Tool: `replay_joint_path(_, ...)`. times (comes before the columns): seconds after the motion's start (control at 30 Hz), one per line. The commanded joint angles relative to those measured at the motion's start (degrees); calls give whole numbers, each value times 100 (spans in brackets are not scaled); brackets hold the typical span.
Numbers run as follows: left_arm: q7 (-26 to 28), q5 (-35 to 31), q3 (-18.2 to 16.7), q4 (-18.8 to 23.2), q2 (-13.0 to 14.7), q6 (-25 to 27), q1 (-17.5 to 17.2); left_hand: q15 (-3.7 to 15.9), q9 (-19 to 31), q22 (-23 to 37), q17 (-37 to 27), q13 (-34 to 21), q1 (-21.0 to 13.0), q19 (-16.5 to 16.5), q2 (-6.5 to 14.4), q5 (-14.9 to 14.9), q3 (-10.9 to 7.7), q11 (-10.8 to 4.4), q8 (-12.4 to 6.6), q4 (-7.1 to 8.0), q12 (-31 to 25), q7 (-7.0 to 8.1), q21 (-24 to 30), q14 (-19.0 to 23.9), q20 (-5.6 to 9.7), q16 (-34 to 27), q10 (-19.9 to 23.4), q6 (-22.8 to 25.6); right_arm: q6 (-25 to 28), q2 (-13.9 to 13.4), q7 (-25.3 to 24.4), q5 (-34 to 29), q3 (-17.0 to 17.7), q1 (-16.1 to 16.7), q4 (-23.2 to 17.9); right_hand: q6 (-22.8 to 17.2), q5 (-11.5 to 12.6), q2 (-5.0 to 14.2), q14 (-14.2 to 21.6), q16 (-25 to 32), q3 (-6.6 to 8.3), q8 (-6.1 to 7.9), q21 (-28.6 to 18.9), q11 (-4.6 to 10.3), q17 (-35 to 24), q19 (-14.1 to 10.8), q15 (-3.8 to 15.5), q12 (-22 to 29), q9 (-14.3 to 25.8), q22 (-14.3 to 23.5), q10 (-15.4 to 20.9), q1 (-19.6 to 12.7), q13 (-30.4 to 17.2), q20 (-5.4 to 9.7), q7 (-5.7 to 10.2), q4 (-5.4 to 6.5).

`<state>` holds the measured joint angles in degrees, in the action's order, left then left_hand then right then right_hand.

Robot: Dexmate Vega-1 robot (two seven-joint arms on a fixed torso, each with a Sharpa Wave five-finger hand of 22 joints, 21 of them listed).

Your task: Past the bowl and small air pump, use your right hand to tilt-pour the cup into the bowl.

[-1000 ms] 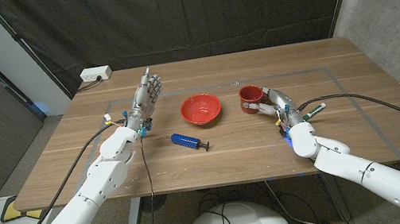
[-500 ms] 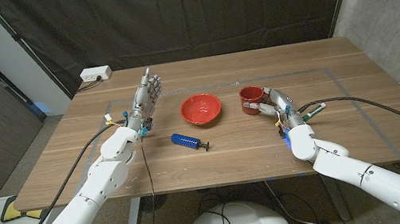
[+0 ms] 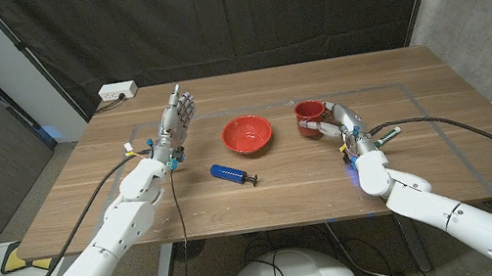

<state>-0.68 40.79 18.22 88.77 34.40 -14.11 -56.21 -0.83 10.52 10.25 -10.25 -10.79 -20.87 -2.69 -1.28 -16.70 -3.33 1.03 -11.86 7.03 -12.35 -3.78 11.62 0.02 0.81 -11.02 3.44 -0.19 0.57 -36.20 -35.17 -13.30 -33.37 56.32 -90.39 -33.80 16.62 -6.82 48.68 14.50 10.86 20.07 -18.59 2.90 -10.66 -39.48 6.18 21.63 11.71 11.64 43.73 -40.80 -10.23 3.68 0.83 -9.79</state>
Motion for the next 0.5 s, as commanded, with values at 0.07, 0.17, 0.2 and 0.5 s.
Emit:
replay_joint_path(0.07, 83, 232, -120, 167, 57, 270, -30, -21, 33, 23, -25, -15, 0, -146, 25, -49, 31, -15, -23, 7, -4, -5, -39, 94, 38, -19, 124, 132, -87, -166, 102, 138, 264, 168, -430, -1166, -30, 1132, 44, -32, 148, -23, -30, 825, -5, -48, 694, -17, -2, 0, 877, -1166, -35, 723, 1080, 116)
replay_joint_path(0.17, 179, 114, -93, 171, 58, 278, 27, -26, 33, 23, -24, -15, -4, -139, 33, -49, 33, -8, -23, 6, -11, -10, -33, 110, 56, -23, 148, 141, -40, -250, 200, 195, 358, 215, -586, -1167, -48, 1161, 48, -43, 161, -34, -28, 830, -5, -49, 701, -29, -1, -1, 878, -1189, -34, 727, 1064, 120)
replay_joint_path(0.2, 201, 78, -81, 170, 57, 279, 47, -24, 33, 23, -24, -15, -7, -112, 39, -49, 34, -6, -22, 4, -15, -11, -21, 126, 67, -26, 164, 143, -26, -266, 217, 212, 387, 228, -631, -1164, -56, 1167, 47, -49, 163, -39, -27, 830, -5, -48, 697, -33, 0, -1, 882, -1192, -34, 725, 1060, 123)
replay_joint_path(0.5, 284, -212, 128, 5, -42, 335, 306, 14, 33, 23, -22, -15, -32, 71, 61, -49, 42, -10, -22, -11, -17, -15, 49, 200, 92, -39, 205, 178, -275, -429, 339, 315, 627, 314, -842, -1158, -100, 1189, 40, -81, 166, -64, -25, 827, -2, -58, 688, -49, 4, -3, 904, -1203, -34, 722, 1038, 138)
